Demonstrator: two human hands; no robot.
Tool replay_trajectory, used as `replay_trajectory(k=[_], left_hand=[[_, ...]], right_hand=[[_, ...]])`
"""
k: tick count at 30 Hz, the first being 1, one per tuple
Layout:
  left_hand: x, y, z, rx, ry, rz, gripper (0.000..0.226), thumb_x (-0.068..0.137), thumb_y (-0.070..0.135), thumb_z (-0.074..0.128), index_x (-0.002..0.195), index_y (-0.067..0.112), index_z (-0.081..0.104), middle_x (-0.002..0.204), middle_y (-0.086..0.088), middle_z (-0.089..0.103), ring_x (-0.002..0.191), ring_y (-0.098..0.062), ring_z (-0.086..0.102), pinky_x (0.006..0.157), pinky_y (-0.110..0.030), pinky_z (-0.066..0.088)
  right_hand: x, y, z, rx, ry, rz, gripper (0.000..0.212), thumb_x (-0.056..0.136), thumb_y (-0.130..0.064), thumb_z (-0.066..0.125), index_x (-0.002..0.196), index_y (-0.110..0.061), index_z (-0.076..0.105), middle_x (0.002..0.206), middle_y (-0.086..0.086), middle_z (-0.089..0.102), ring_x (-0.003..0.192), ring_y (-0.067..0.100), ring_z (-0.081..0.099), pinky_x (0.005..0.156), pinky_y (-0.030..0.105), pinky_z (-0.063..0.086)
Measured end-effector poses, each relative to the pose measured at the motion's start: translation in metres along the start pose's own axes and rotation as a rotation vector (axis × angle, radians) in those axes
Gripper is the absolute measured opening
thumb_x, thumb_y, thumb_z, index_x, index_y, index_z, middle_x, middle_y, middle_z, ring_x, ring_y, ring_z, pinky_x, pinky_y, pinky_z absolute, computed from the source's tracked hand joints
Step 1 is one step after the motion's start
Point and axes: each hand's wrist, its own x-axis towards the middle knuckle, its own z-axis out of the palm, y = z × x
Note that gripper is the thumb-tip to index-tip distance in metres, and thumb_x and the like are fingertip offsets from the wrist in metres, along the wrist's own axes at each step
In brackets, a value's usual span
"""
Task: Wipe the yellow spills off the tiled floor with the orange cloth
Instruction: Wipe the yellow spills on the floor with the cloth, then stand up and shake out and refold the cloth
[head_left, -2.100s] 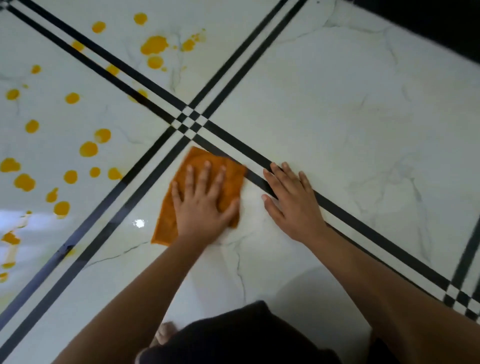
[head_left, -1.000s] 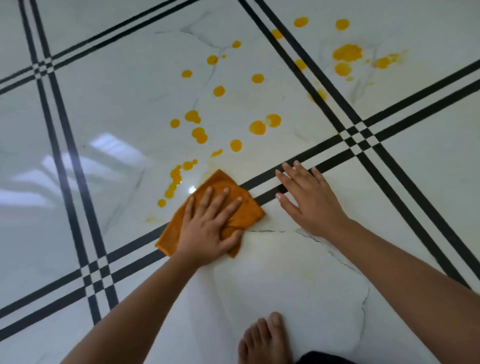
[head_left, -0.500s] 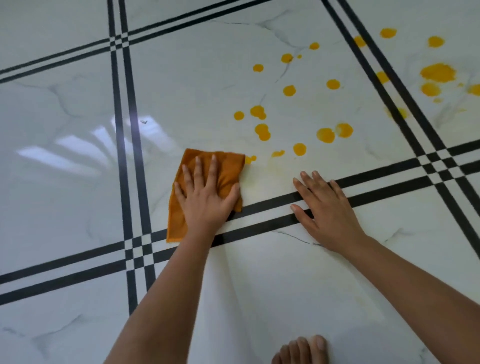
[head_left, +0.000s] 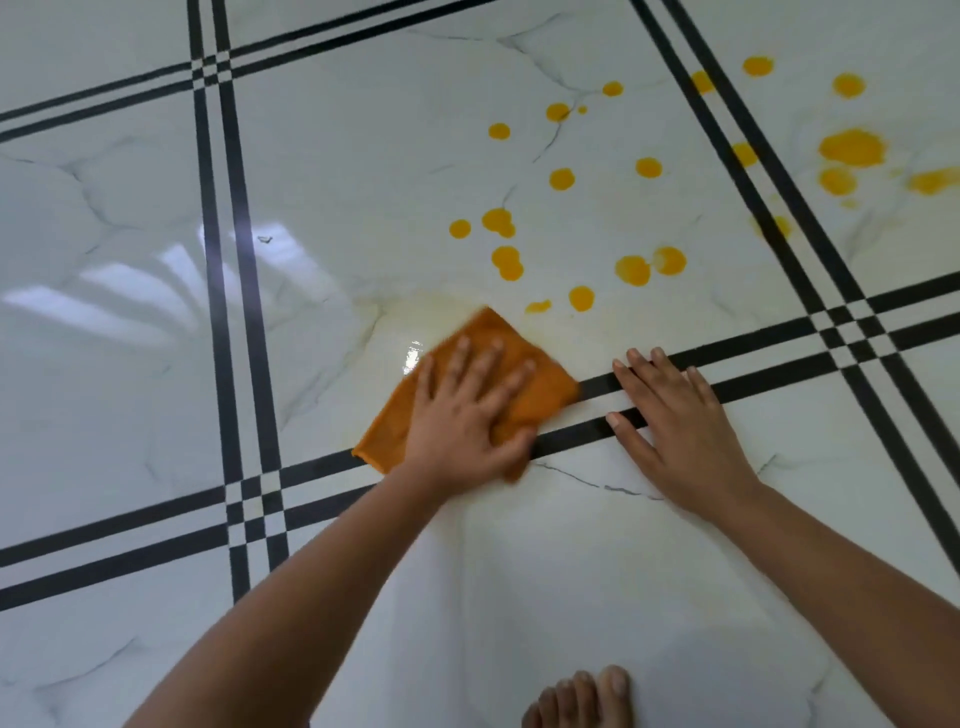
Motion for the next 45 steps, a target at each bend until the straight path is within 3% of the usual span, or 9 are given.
replay_trajectory(k=[3,7,12,17,22,27,34,39,45], left_hand=[[-0.001,-0.011,-0.001,0.058,-0.054,0.231,0.068,0.08,0.069,0.028,0.143,0.051,0.011,0.157,0.007,0.012,0.145,-0.023,0.0,0.113,-0.051,-0.004],[0.027,0.004,-0.005,-0.042,0.051,-0.216,0.066,0.082,0.069,0.025,0.143,0.051,0.009,0.158,0.008,0.009,0.145,-0.021,-0.004,0.112,-0.049,-0.007],[-0.002,0.052,0.002,-0.041,-0.048,0.018,0.067,0.08,0.072,0.021,0.142,0.053,0.004,0.158,0.009,0.006,0.144,-0.018,-0.009,0.112,-0.045,-0.012],[0.01,0.069,-0.015,-0.464,0.092,-0.232,0.059,0.087,0.062,0.035,0.142,0.043,0.025,0.147,0.01,0.035,0.138,-0.015,0.021,0.11,-0.044,0.009],[0.05,0.074,-0.032,-0.295,-0.041,-0.487,0.058,0.091,0.034,0.053,0.143,0.021,0.03,0.14,-0.008,0.038,0.13,-0.029,0.03,0.103,-0.047,0.024],[0.058,0.083,-0.052,-0.39,-0.118,-0.617,0.022,0.088,0.027,0.059,0.109,0.02,0.06,0.112,-0.005,0.059,0.111,-0.028,0.048,0.095,-0.042,0.034],[0.036,0.126,-0.12,-0.81,-0.058,-0.662,0.011,0.082,0.024,0.068,0.09,0.02,0.062,0.093,0.001,0.063,0.091,-0.019,0.059,0.077,-0.036,0.05],[0.025,0.191,-0.193,-1.111,-0.06,-0.649,0.013,0.082,0.014,0.07,0.089,0.019,0.06,0.092,-0.004,0.067,0.092,-0.021,0.064,0.079,-0.029,0.052],[0.002,0.272,-0.33,-1.097,-0.118,-0.568,0.039,0.083,0.021,0.069,0.121,0.017,0.057,0.118,0.005,0.059,0.112,-0.01,0.051,0.094,-0.031,0.045]], right_hand=[[-0.004,0.007,-0.002,0.005,-0.007,0.015,0.069,0.093,-0.054,0.01,0.14,-0.012,0.038,0.146,0.009,0.039,0.139,0.026,0.029,0.111,0.045,0.019],[-0.011,0.013,-0.003,0.027,0.013,0.04,0.067,0.092,-0.054,0.016,0.141,-0.013,0.037,0.147,0.008,0.038,0.14,0.025,0.026,0.112,0.044,0.016],[-0.017,0.023,-0.007,0.122,0.056,0.097,0.068,0.09,-0.054,0.018,0.141,-0.014,0.037,0.149,0.007,0.035,0.142,0.021,0.021,0.113,0.037,0.009],[-0.015,0.022,-0.004,0.26,0.144,0.052,0.058,0.091,-0.049,0.033,0.126,-0.009,0.055,0.137,0.011,0.051,0.136,0.026,0.035,0.111,0.039,0.02],[-0.007,0.017,-0.005,0.375,0.102,0.023,0.053,0.086,-0.051,0.044,0.11,-0.009,0.067,0.122,0.01,0.062,0.127,0.03,0.045,0.107,0.047,0.028],[-0.004,-0.003,-0.022,0.535,0.044,0.157,0.024,0.086,-0.032,0.062,0.095,-0.011,0.068,0.099,0.006,0.064,0.102,0.022,0.054,0.09,0.037,0.044],[-0.031,0.009,-0.106,1.206,-0.08,0.571,0.01,0.088,-0.023,0.061,0.093,-0.014,0.06,0.092,0.004,0.066,0.087,0.014,0.06,0.07,0.019,0.043],[-0.069,0.03,-0.21,1.239,0.038,0.686,0.009,0.091,-0.02,0.058,0.097,-0.014,0.059,0.086,-0.005,0.064,0.078,-0.001,0.058,0.064,0.011,0.041],[-0.11,0.011,-0.379,1.152,0.07,0.768,0.009,0.089,-0.027,0.06,0.094,-0.019,0.06,0.09,-0.002,0.066,0.084,0.01,0.061,0.068,0.02,0.047]])
